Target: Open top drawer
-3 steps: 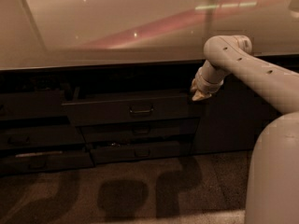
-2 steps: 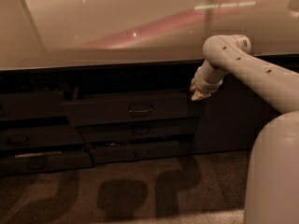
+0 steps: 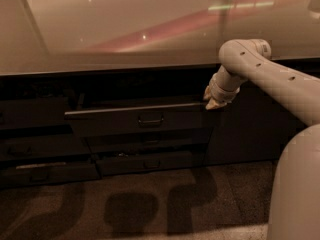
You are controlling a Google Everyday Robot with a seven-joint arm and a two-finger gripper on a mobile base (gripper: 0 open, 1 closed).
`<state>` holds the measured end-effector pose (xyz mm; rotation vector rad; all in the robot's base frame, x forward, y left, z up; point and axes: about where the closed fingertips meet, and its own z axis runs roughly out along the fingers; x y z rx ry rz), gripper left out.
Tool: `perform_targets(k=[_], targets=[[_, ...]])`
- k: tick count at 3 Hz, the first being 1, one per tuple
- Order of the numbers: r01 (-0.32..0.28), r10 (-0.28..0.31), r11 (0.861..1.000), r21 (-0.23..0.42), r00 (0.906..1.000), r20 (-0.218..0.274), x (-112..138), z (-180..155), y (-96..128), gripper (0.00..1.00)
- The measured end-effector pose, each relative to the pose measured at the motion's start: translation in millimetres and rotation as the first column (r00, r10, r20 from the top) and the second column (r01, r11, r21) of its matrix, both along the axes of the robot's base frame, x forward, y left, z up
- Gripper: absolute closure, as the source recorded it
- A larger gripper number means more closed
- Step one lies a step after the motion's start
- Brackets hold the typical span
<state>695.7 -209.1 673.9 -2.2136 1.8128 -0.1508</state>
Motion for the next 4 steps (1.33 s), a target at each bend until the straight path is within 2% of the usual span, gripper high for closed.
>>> perform_targets(k=[4], targets=[[-0.016, 0.016, 1.0, 0.008, 0.9999, 0.0, -27, -3, -2, 1.0]])
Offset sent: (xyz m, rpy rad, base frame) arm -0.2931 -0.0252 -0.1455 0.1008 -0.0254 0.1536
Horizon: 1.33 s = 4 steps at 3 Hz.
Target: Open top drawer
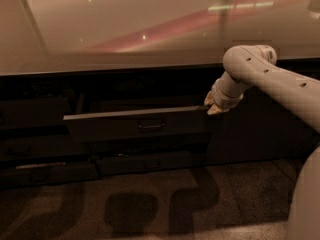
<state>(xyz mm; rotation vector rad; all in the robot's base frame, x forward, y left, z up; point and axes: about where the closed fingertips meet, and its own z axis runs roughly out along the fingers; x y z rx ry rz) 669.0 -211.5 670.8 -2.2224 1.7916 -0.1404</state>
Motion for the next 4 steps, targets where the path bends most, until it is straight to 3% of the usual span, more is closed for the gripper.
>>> perform_targets(k=[4], targets=[[-0.012, 0.012, 1.0, 0.005, 0.9999, -0.002, -7.4, 3.1, 0.9, 1.0]])
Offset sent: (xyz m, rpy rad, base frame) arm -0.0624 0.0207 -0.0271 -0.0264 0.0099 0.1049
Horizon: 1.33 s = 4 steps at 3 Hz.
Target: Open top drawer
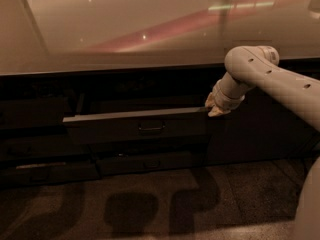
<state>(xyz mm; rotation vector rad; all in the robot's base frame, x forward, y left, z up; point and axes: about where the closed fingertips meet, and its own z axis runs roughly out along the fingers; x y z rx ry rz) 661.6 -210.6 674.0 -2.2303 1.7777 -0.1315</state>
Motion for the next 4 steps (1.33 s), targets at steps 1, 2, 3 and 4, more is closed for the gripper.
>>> perform_targets(k=[1, 2, 3, 4], targets=[[-0.008, 0.008, 1.0, 0.007, 1.0, -0.002, -9.8, -4.1, -0.5, 1.0], [-0.01, 0.01, 1.0, 0.007, 1.0, -0.001, -10.0, -0.5, -0.6, 1.0], [-0.01, 0.01, 1.0, 0.007, 1.0, -0.001, -10.0, -0.5, -0.6, 0.81], [-0.009, 0.009, 1.0, 0.007, 1.0, -0.001, -10.0, -0.6, -0.6, 0.58]])
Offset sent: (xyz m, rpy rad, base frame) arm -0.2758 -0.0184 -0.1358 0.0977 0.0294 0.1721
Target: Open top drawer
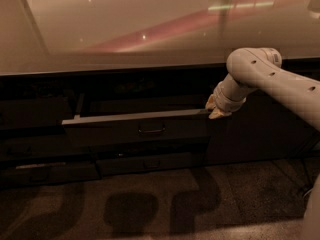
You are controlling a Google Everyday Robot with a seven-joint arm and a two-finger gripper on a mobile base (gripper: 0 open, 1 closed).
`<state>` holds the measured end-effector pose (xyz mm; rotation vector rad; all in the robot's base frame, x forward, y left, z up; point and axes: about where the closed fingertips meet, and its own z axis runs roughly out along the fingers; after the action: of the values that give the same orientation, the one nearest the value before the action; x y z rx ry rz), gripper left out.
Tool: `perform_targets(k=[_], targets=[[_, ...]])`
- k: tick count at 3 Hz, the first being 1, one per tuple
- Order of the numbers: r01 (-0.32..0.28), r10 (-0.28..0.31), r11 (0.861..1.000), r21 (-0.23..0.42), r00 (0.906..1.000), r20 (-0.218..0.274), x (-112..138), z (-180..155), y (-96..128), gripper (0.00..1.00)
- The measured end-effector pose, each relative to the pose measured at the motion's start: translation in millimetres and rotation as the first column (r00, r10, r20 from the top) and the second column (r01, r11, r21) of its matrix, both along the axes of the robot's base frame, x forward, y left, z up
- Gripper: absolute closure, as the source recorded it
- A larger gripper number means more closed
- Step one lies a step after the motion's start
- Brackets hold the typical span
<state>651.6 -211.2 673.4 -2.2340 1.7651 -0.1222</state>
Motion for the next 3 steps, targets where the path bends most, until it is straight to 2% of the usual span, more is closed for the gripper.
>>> perform_targets(k=[2, 3], targets=[[0.004, -0.004, 1.0, 0.0, 1.0, -0.009, 5, 2, 1, 0.12], [0.015, -0.016, 1.0, 0.023, 0.9991, 0.039, 21, 44, 10, 0.0]])
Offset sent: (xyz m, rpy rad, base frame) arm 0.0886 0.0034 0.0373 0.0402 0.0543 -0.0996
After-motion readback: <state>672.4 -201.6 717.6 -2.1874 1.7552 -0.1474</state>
